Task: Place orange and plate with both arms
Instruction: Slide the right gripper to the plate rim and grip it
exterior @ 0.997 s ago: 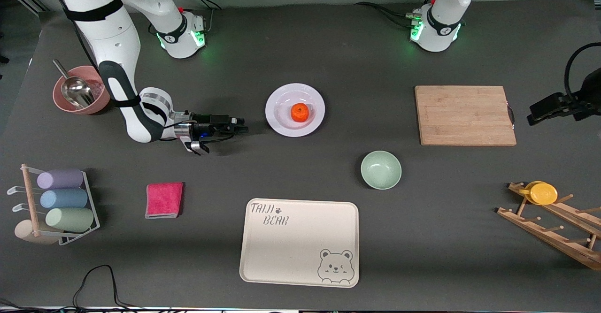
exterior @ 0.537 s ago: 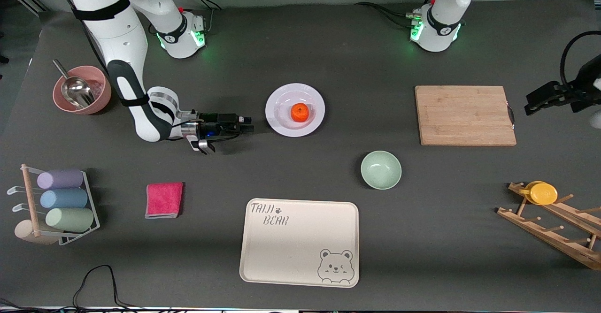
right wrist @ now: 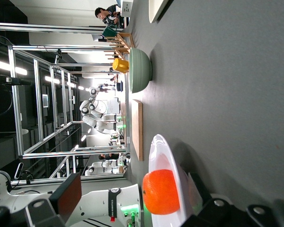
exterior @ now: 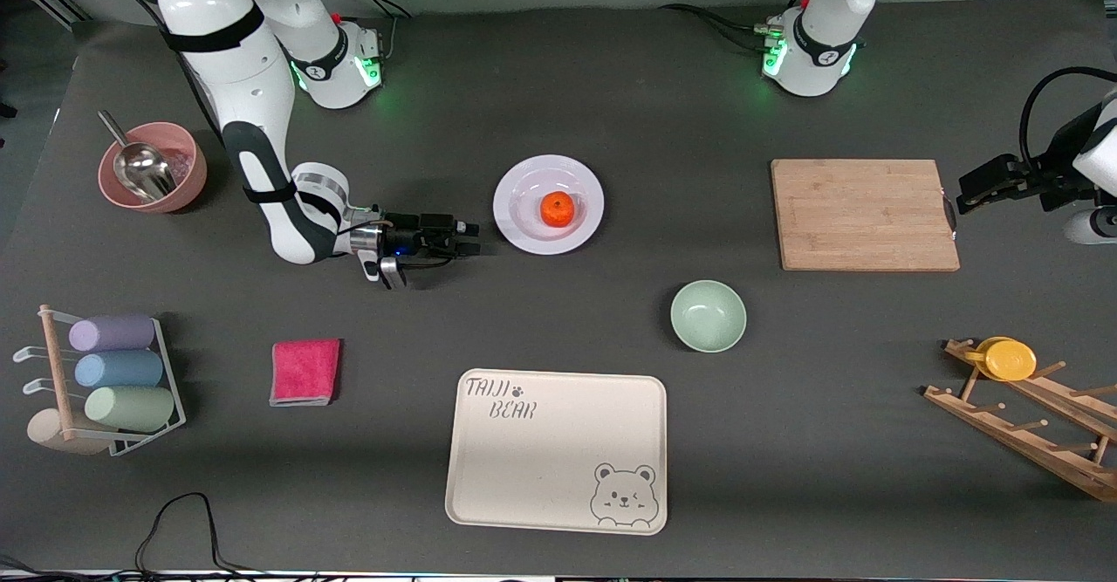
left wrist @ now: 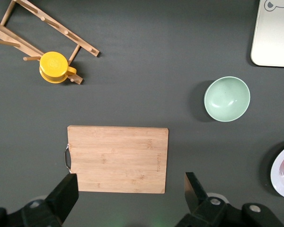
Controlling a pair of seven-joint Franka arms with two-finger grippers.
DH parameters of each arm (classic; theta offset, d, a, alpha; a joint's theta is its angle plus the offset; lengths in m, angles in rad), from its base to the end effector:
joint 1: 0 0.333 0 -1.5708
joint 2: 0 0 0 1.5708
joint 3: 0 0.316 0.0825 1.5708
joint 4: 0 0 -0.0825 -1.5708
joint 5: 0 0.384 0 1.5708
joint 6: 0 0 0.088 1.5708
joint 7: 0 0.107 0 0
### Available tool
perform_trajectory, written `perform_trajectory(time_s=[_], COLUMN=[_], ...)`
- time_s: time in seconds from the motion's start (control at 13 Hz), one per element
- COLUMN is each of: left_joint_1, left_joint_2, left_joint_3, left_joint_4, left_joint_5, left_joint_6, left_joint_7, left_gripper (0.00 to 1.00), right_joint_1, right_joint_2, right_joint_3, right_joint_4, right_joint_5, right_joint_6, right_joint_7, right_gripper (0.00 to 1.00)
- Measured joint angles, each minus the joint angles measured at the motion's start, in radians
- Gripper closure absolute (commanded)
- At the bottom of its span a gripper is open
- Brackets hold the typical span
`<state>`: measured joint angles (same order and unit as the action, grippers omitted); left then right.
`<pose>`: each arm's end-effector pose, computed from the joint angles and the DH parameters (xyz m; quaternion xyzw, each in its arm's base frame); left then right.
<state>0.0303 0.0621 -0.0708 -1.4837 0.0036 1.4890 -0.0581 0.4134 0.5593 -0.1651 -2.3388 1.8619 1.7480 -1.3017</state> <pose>0.5651 -0.0211 0.6236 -0.9996 -0.0089 0.0283 0.0010 0.4270 0.1885 0.1043 -0.7687 0.0216 -0.0175 0.6390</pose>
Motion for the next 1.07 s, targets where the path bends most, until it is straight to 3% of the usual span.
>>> perform_trajectory(time_s=[0.23, 0.69, 1.07], left_joint_1=[0.000, 0.000, 0.000], left_joint_2=[0.000, 0.000, 0.000], left_joint_3=[0.003, 0.003, 0.003], left_joint_4=[0.000, -0.001, -0.001], left_joint_5=[-0.001, -0.003, -0.013], left_joint_6=[0.000, 0.000, 0.000], left_joint_7=[0.013, 0.022, 0.026], left_gripper=[0.00, 0.00, 0.00], right_joint_1=[0.004, 0.035, 0.035], right_joint_2=[0.000, -0.009, -0.015], right_joint_3=[0.000, 0.003, 0.017], right_joint_4=[-0.034, -0.121, -0.172], right_joint_5=[0.020, 0.150, 0.175], right_joint_6=[0.000, -0.014, -0.049], right_joint_7=[-0.045, -0.174, -0.205], right_gripper=[0.00, 0.00, 0.00])
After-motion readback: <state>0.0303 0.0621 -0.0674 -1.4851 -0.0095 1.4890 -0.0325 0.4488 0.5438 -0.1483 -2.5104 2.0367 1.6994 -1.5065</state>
